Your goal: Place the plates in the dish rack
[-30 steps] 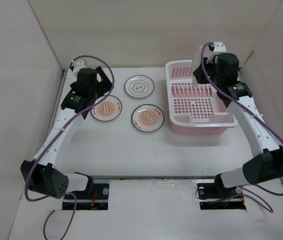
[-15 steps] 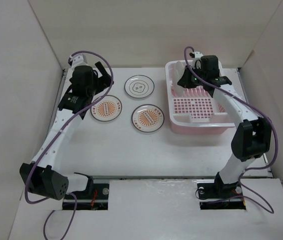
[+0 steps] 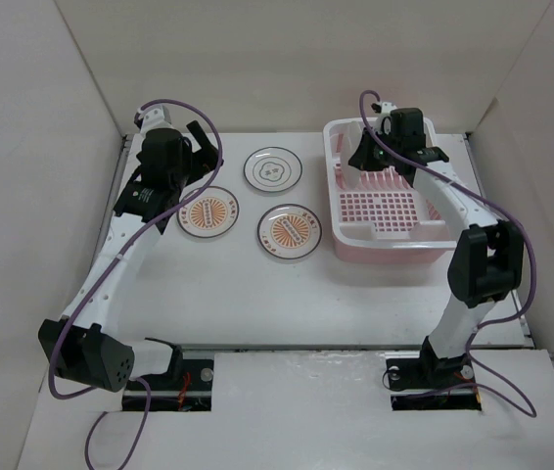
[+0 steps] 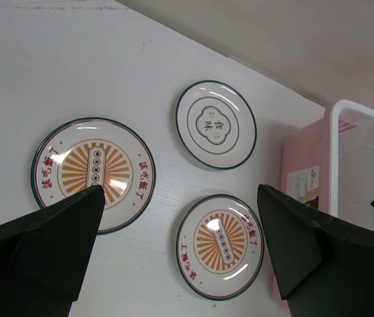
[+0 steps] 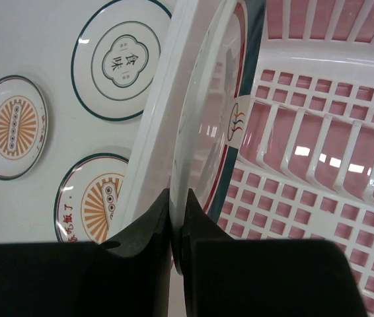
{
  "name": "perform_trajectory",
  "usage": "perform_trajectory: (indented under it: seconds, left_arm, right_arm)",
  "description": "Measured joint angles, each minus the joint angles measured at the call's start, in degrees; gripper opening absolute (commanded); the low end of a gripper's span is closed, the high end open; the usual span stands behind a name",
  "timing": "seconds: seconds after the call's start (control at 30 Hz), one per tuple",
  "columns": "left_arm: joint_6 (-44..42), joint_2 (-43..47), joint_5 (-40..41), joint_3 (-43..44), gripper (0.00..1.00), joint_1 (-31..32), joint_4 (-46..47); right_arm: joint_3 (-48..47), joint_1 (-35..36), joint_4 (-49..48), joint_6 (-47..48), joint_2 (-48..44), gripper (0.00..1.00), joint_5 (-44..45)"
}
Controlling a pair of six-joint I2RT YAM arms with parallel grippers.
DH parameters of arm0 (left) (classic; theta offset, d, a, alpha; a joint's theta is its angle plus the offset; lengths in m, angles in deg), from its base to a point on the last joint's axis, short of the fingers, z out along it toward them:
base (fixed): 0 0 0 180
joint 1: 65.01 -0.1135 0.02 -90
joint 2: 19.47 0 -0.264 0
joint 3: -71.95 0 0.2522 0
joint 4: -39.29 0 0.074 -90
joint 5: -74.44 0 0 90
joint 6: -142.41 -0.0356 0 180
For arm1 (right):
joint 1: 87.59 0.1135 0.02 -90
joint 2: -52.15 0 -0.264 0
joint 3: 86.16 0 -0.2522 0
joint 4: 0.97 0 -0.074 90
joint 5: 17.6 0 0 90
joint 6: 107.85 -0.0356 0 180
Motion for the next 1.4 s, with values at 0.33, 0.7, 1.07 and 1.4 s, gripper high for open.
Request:
perform_trajectory:
  seconds: [0.33,0.7,1.07,1.4]
  left_arm:
    - [0.0,0.0,0.1,0.0,1.0,0.0,0.0]
    - [-0.6,0.0,0.2,0.0,1.0,0.0,0.0]
    - [-0.8,0.0,0.3,-0.5,1.0,0.0,0.0]
    - [-0.8,0.0,0.3,-0.5,1.0,0.0,0.0]
  right_arm:
    - [-0.8,0.1,-1.4,-3.4,0.6,0.0,1.4]
    - [-1.8,1.3,-2.5,-5.0,4.2,0.0,2.6]
    - [-3.4,2.2,-1.5,-4.5,6.3,0.0,5.7]
    - [-5.7,3.4,1.3,-3.0,8.6,0.2,8.7]
